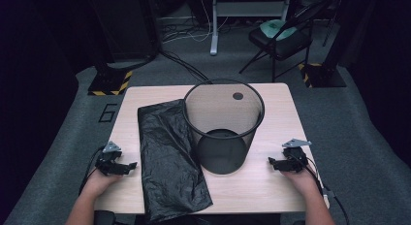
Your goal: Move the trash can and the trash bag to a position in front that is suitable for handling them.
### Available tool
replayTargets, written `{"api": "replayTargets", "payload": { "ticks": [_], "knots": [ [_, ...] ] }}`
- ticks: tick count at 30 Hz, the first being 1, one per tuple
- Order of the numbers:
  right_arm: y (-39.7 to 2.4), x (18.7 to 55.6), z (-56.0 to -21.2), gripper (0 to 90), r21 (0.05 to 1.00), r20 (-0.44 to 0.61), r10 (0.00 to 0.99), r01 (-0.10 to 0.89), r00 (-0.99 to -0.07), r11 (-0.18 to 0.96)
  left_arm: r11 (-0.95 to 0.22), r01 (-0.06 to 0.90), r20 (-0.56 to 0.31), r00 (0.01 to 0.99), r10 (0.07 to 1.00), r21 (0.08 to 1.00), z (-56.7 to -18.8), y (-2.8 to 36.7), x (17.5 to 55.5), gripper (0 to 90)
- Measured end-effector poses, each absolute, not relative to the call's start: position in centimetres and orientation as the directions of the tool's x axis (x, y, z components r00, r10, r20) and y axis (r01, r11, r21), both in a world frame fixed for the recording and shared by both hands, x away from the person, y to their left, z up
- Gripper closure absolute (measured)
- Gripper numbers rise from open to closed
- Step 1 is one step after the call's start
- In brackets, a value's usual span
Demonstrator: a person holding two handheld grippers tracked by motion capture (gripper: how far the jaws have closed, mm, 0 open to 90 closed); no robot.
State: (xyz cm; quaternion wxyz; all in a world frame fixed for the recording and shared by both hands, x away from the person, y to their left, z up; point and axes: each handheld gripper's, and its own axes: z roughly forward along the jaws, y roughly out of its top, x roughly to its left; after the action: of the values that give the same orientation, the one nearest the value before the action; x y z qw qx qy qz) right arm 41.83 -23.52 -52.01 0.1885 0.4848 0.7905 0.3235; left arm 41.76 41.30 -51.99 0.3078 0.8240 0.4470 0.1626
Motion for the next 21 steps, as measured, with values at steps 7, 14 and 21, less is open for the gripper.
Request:
{"api": "replayTargets", "payload": {
  "ticks": [7,14,21],
  "knots": [
    [-23.6,42.0,-51.7,23.1,0.674,0.015,0.889,0.662,-0.458,0.33,-0.404,0.657,-0.012,0.532,0.847,0.637,-51.8,40.9,41.7,14.9],
    [-23.5,42.2,-51.4,24.2,0.647,0.008,0.893,0.683,-0.449,0.338,-0.386,0.692,-0.017,0.498,0.867,0.61,-51.3,40.2,41.6,23.2],
    [-23.2,42.4,-51.4,24.1,0.644,0.009,0.896,0.688,-0.444,0.334,-0.334,0.724,-0.115,0.494,0.862,0.603,-50.2,39.7,41.3,32.8]
  ]
}}
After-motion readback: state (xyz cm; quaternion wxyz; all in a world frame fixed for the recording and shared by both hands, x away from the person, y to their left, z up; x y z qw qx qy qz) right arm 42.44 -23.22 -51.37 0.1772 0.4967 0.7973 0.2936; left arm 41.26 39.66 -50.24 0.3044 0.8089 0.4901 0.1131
